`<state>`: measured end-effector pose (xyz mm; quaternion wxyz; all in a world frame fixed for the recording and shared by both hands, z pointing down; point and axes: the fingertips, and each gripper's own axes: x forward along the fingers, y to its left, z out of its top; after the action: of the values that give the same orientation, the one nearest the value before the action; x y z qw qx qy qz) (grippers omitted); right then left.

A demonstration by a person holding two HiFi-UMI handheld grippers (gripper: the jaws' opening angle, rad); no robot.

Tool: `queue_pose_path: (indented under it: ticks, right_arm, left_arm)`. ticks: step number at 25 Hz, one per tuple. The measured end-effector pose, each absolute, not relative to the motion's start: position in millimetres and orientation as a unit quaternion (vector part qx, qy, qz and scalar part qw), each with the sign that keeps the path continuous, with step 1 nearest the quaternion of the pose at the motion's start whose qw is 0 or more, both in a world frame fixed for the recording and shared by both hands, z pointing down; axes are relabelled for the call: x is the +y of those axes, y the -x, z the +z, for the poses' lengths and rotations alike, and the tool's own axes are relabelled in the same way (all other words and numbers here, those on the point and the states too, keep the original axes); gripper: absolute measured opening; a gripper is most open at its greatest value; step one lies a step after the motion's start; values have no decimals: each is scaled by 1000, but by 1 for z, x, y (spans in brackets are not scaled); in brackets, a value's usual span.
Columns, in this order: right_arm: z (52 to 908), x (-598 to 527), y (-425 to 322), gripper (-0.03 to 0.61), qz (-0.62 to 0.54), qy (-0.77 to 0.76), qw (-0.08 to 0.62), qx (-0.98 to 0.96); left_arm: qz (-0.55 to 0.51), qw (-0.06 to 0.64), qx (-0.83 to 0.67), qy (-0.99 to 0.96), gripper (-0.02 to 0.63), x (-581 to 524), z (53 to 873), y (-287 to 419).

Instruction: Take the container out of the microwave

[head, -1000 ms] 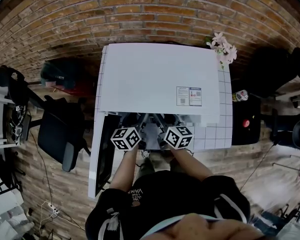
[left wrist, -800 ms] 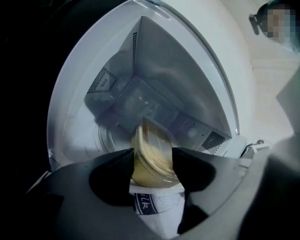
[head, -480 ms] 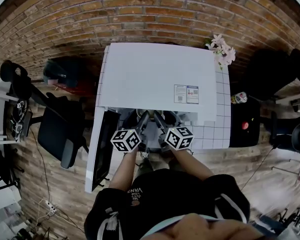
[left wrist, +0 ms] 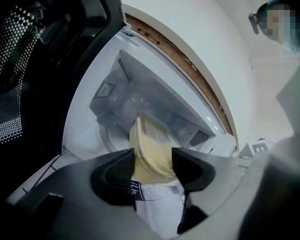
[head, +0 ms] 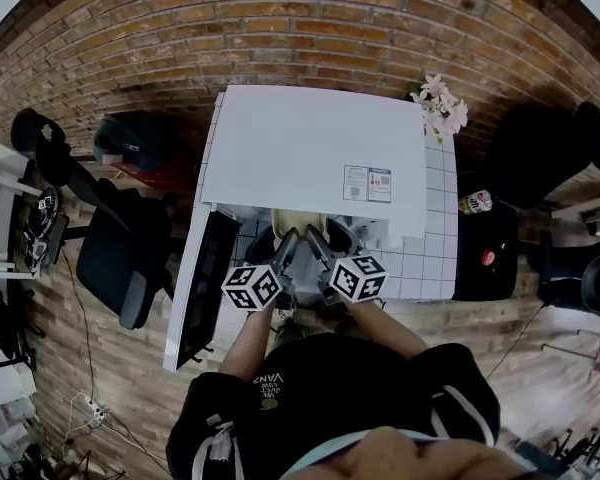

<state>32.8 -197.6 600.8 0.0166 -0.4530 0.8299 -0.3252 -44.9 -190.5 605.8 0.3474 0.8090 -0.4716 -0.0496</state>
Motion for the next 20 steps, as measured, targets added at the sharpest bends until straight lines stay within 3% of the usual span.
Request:
queue_pose_path:
  ticks: [20]
  right_arm:
    - [592, -147, -36, 184, -318, 417, 2, 851]
  left_arm:
    - [-44, 347, -485, -802, 239, -132, 597, 39]
